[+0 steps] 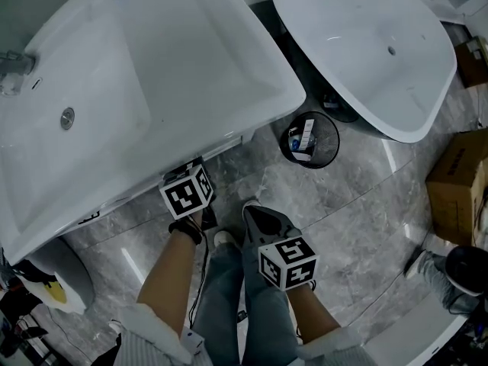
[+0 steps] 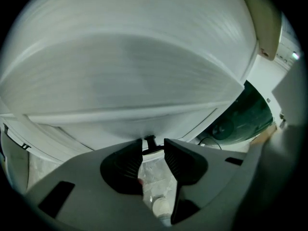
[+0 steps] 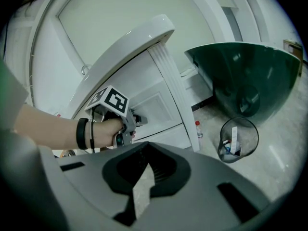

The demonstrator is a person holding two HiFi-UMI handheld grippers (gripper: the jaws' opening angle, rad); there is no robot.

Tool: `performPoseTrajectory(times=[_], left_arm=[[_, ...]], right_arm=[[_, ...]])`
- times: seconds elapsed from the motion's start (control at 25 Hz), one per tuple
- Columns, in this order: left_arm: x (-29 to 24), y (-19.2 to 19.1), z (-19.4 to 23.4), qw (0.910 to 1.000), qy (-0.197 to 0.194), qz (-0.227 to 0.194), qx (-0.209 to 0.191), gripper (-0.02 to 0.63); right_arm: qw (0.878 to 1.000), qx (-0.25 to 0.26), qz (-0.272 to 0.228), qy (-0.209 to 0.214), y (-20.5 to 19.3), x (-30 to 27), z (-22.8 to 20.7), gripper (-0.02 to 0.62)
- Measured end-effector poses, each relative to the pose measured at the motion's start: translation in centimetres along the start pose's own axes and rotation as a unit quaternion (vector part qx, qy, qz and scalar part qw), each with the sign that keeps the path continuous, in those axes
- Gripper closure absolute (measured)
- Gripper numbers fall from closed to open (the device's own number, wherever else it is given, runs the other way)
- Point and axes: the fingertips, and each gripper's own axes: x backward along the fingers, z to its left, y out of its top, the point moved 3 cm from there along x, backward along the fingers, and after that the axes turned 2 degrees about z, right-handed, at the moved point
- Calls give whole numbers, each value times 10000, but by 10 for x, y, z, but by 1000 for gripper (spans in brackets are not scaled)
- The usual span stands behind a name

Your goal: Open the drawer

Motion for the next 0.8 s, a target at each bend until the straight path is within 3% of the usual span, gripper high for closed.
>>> performPoseTrajectory(times=[0.2, 0.8], left_arm=[[1, -1, -1, 9997, 104, -25, -233, 463], [10, -12, -7, 9994, 40, 86, -332, 468]], right_arm=[[10000, -40, 11, 6, -2, -1, 0, 586], [9999, -119, -33, -55, -2, 1, -3, 586]])
